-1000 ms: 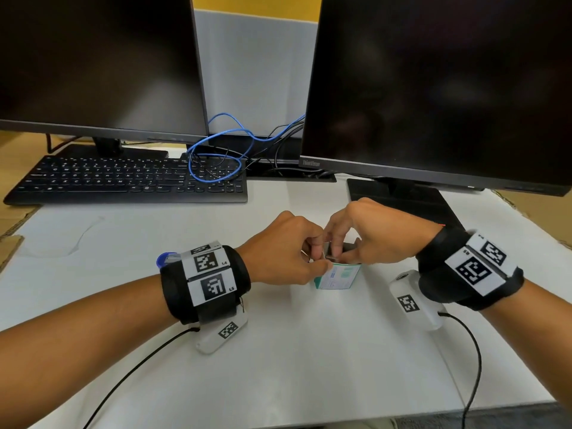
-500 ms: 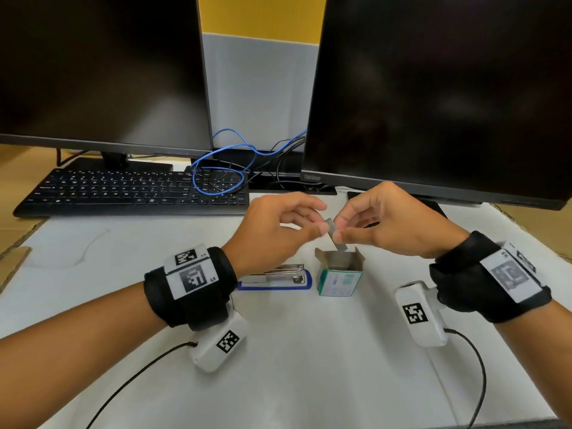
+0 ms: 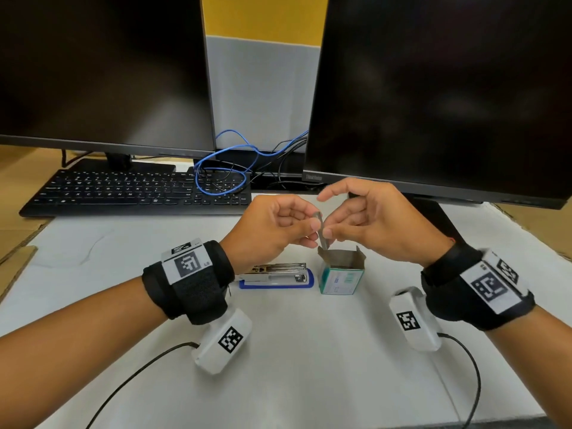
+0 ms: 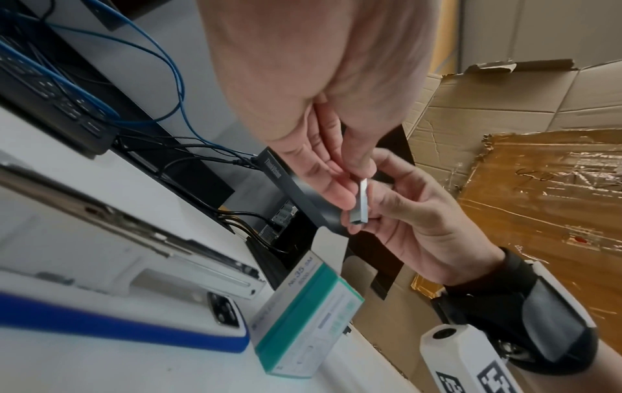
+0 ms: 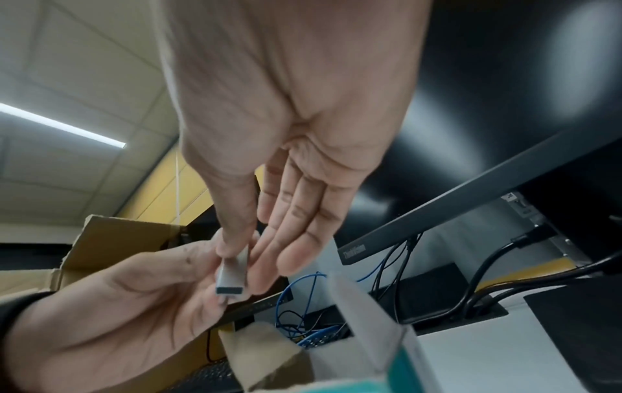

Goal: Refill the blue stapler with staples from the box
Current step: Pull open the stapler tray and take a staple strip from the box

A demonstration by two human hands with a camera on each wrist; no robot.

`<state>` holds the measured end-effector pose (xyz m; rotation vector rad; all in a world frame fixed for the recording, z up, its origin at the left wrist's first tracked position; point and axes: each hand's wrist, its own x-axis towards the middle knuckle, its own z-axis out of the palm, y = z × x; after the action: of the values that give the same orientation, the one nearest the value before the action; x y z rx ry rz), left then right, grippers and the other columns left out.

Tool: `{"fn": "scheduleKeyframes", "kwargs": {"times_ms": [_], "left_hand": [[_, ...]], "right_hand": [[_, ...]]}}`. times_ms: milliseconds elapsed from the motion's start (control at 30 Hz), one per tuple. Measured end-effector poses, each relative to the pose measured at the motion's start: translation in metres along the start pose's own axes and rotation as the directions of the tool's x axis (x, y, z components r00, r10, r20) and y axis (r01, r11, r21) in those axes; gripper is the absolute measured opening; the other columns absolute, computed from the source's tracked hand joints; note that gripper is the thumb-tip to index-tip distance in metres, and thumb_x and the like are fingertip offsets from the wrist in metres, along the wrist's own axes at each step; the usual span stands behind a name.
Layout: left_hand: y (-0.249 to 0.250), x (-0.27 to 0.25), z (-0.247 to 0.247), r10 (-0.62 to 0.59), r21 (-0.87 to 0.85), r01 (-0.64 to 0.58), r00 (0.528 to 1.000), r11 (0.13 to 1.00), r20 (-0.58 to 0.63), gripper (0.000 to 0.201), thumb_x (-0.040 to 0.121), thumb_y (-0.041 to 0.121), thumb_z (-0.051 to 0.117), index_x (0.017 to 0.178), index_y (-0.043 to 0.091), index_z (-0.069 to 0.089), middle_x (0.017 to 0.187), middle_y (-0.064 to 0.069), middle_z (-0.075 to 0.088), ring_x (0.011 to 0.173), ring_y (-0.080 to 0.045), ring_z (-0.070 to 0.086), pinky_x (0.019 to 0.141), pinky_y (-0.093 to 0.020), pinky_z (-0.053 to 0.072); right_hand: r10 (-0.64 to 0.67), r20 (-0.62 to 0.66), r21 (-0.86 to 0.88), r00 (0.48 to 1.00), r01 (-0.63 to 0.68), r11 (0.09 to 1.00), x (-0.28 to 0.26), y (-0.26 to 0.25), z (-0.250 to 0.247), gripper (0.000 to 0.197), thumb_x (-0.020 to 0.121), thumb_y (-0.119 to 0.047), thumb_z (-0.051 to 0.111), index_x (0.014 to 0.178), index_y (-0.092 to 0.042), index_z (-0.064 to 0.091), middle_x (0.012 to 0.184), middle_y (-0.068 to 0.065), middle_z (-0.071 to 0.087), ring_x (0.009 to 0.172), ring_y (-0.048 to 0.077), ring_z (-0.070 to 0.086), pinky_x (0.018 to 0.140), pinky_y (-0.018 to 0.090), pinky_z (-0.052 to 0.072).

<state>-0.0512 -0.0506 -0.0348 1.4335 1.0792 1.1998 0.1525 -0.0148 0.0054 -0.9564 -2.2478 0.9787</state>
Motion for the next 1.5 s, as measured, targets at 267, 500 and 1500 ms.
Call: {"fn": "scheduleKeyframes", "kwargs": {"times_ms": [267,500,1500], "left_hand": [[-0.001,-0.001,0.0,-0.023,-0.003,0.023,0.998,1.0,-0.05,0.025,0.087,0.002,0.068,0.109,-0.009,0.066,0.097,-0.033,0.071,0.08,-0.032,0.073,0.075,-0.039,0.064],[-0.002,-0.005,0.002,0.022,0.01,-0.022,0.996,1.0,-0.082,0.017,0.087,0.001,0.068,0.103,-0.004,0.068,0.091,-0.027,0.074,0.078,-0.031,0.075,0.075,-0.041,0.063],[0.003,-0.01,-0.008,0.129,0.091,-0.128,0.992,0.988,-0.01,0.007,0.084,-0.001,0.07,0.09,0.004,0.07,0.09,-0.021,0.076,0.082,-0.03,0.077,0.074,-0.045,0.063]], "right_hand": [[-0.093,-0.061,-0.117,0.994,0.085,0.989,-0.002,-0.003,0.01,0.042,0.078,-0.027,0.078,0.118,-0.018,0.07,0.092,0.001,0.08,0.08,0.008,0.077,0.076,0.028,0.063],[-0.065,-0.092,-0.083,0.994,0.058,0.995,-0.002,-0.002,0.011,0.036,0.077,-0.019,0.082,0.11,-0.017,0.069,0.089,0.002,0.079,0.076,0.011,0.078,0.072,0.027,0.064],[0.125,0.095,0.029,0.988,-0.128,0.991,-0.008,0.001,-0.005,0.027,0.076,-0.01,0.081,0.1,-0.014,0.069,0.086,0.004,0.081,0.08,0.02,0.078,0.079,0.038,0.064]]}}
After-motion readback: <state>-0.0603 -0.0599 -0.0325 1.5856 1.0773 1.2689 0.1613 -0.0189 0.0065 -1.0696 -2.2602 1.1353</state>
